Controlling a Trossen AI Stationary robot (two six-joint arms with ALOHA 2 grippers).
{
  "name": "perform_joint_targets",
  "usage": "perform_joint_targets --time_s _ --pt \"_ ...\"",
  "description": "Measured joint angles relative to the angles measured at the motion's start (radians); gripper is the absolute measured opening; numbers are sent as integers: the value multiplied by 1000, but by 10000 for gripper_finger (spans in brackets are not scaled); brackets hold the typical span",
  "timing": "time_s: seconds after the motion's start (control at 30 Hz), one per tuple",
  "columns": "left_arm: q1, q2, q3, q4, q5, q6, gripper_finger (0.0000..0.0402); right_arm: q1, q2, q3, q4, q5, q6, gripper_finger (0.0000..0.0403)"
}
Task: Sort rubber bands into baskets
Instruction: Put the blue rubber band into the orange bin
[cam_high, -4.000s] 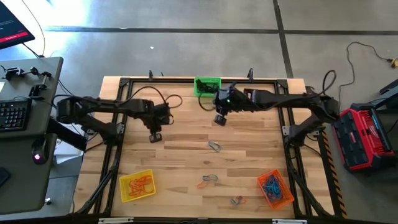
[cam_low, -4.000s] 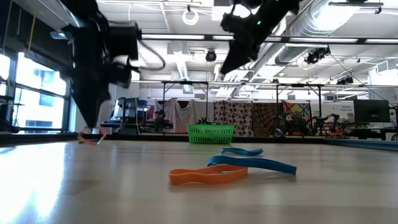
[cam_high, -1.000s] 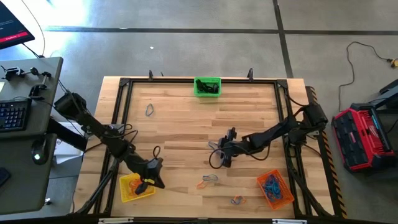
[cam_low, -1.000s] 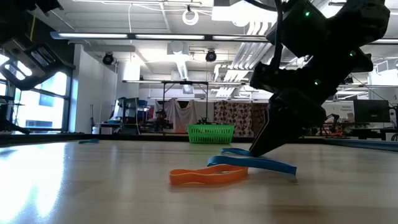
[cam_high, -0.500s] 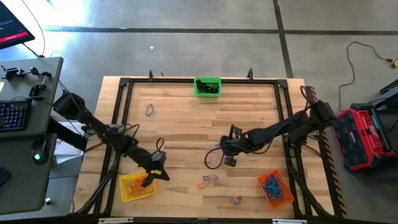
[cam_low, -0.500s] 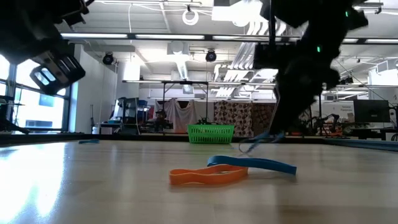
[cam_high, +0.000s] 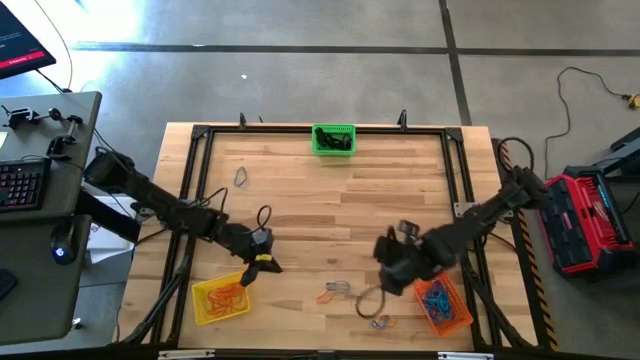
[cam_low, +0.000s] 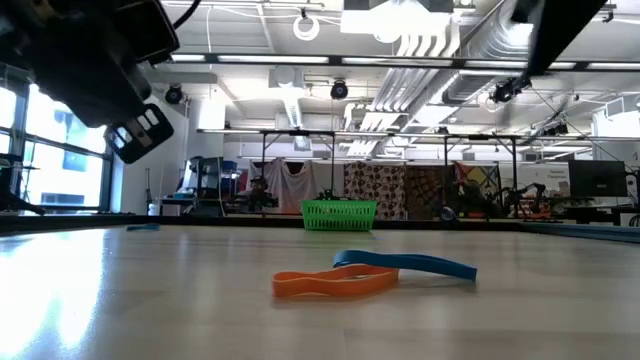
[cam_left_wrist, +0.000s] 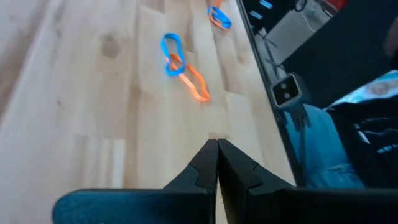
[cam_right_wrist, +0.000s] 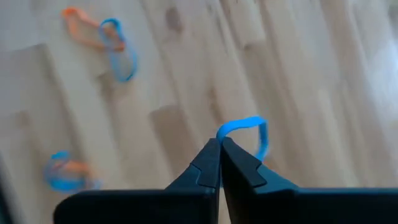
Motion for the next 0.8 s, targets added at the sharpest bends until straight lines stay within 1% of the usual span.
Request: perform_joint_targets --time_s 0.1,0.17,0.27,0.33,0.43,0.53,0.67,0.8 --pt "34 0 0 0 2 0 0 82 0 55 -84 -26 164 0" --pt "63 0 0 -2 20 -13 0 137 0 75 -124 -58 276 0" --pt "105 0 0 -18 68 -17 0 216 0 85 -131 -119 443 0" --pt "131 0 0 -30 80 -4 0 265 0 84 -132 -160 559 0" --pt "174 0 0 -50 96 28 0 331 0 70 -131 -200 739 0" --pt "219 0 0 -62 126 52 0 387 1 46 -132 -234 881 0" --pt "274 0 14 -112 168 88 0 440 1 -22 -126 -265 967 0" --pt "320 0 59 -235 180 147 0 457 1 -117 -87 -312 973 0"
